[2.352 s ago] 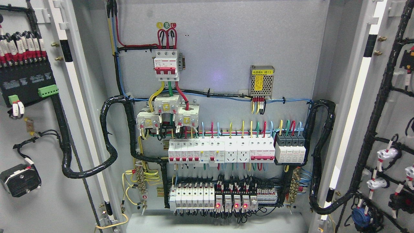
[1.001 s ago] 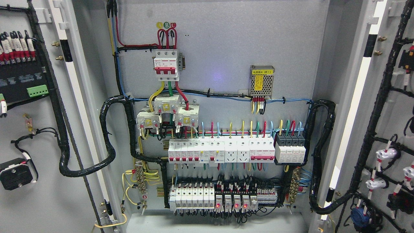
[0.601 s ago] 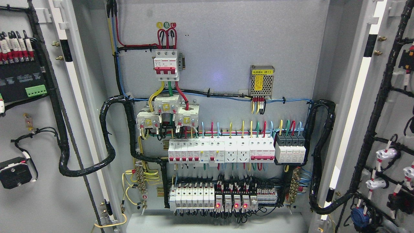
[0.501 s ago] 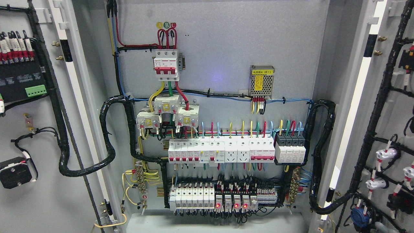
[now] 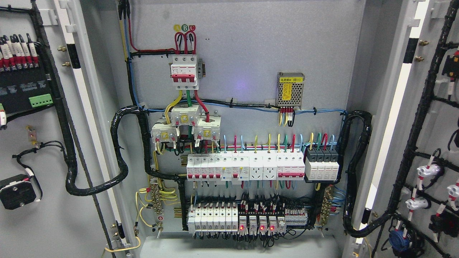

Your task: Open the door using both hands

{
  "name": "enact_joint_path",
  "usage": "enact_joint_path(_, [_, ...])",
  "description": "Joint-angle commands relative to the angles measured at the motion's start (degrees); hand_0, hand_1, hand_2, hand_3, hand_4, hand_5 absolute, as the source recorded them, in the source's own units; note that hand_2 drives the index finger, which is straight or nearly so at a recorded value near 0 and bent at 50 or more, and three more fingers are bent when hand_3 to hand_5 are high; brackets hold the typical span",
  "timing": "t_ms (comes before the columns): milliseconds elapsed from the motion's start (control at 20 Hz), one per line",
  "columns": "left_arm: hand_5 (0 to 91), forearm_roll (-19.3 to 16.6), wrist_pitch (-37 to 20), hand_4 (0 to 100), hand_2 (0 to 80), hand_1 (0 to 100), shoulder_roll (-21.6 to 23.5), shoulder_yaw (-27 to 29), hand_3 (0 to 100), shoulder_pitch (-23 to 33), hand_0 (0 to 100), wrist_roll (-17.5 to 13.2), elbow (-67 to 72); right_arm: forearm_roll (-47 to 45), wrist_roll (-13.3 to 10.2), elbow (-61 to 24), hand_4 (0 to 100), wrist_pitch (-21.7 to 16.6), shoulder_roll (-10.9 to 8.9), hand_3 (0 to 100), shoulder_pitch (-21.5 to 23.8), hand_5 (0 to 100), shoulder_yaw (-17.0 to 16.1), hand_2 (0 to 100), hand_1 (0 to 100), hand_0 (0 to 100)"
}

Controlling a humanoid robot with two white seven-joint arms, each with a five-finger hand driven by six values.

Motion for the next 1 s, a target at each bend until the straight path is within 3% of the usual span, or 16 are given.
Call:
enact_joint_path(0, [0.0, -5.16, -0.57, 0, 0.0, 0, -2.36, -11.93, 0, 4.65, 0, -0.17, -4.54, 1.13, -0.06, 8.60, 0, 0.03, -0.02, 0, 0.41, 0, 4.26, 0, 0, 19])
enact_joint_path(300, [0.0, -15.45, -5.93, 0, 0.0, 0, -6.40, -22.13, 0, 8.70, 0, -0.17, -2.00, 4.20, 0.12, 19.84, 0, -0.06, 0.15, 0, 0.41, 0, 6.89, 0, 0, 19])
enact_joint_path(501, [0.0, -19.59, -6.64, 0, 0.0, 0, -10.36, -24.95, 0, 8.96, 0, -0.17, 2.65, 7.89, 0.03, 31.87, 0, -0.06, 0.41, 0, 0.23, 0, 10.14, 0, 0, 19])
enact_joint_path(651, [0.0, -21.96, -6.73, 0, 0.0, 0, -12.47, -27.41, 0, 8.96, 0, -0.35, 8.18, 8.86, 0.38, 42.41, 0, -0.06, 1.99, 0, -0.29, 0, 12.43, 0, 0, 19])
enact_joint_path(951, [0.0, -22.76, -6.82, 0, 0.0, 0, -16.25, -31.45, 0, 7.82, 0, -0.35, 22.33, 10.00, 0.65, 62.98, 0, -0.06, 7.79, 0, -1.87, 0, 13.05, 0, 0, 19])
